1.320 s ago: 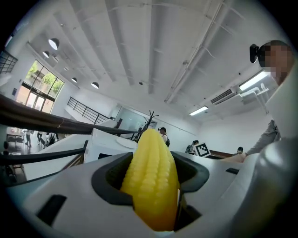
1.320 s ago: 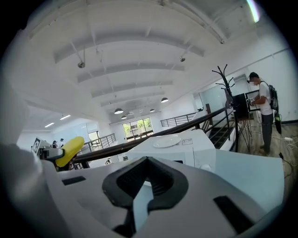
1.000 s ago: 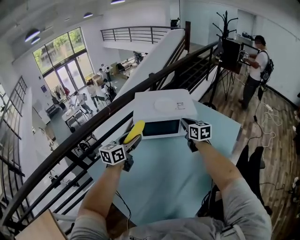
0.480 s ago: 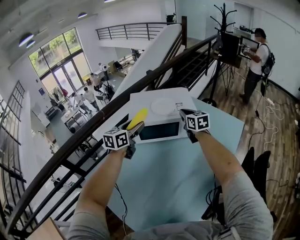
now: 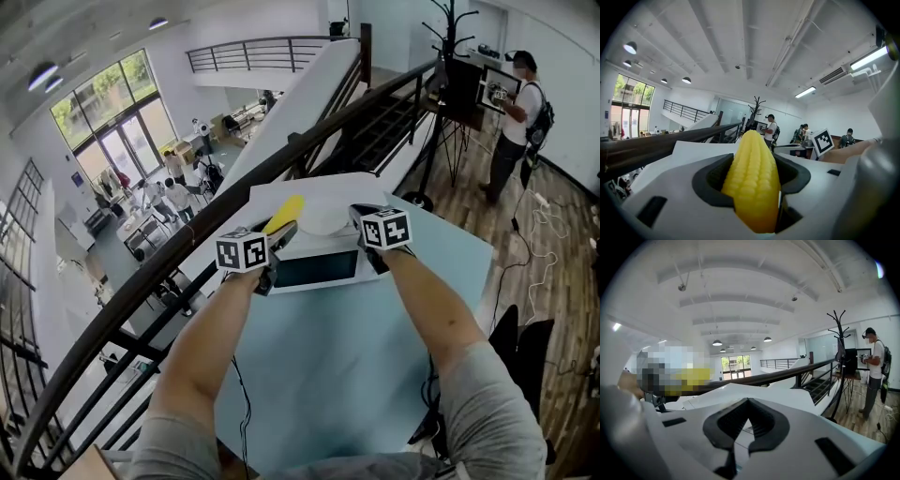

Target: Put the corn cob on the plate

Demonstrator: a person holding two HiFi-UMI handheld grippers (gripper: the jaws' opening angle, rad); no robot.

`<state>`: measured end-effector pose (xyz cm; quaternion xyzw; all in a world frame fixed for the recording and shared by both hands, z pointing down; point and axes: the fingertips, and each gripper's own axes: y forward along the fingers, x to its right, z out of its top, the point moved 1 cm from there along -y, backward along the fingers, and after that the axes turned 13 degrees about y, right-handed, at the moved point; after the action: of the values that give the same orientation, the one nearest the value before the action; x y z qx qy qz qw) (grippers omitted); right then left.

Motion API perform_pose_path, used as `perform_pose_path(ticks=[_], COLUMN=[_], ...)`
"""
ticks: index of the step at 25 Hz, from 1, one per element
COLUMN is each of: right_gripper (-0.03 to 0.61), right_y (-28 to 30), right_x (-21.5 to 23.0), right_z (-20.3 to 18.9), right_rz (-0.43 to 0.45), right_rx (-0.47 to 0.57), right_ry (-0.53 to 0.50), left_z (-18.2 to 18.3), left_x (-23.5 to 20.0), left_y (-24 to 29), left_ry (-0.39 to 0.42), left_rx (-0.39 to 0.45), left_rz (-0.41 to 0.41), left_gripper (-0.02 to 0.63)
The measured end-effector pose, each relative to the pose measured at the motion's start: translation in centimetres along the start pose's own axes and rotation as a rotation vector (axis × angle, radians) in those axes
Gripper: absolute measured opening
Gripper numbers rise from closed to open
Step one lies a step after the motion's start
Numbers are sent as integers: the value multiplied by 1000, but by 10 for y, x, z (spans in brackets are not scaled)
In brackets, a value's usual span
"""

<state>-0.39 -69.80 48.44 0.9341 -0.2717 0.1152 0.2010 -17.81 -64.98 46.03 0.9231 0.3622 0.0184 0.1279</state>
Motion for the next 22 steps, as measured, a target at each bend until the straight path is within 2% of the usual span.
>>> perform_pose_path(ticks=[11, 22], right_gripper=[17, 17], right_y=[22, 22], right_x=[41, 29], right_z=[1, 30], right_rz=[-24, 64], right_rx=[-12, 14], right_ry=[-43, -157], left_z=[0, -1], left_x=[-19, -14], left_y=[58, 89], left_ry=[65, 177], left_rx=[-50, -125], left_rz=[-25, -84], left_gripper=[250, 249])
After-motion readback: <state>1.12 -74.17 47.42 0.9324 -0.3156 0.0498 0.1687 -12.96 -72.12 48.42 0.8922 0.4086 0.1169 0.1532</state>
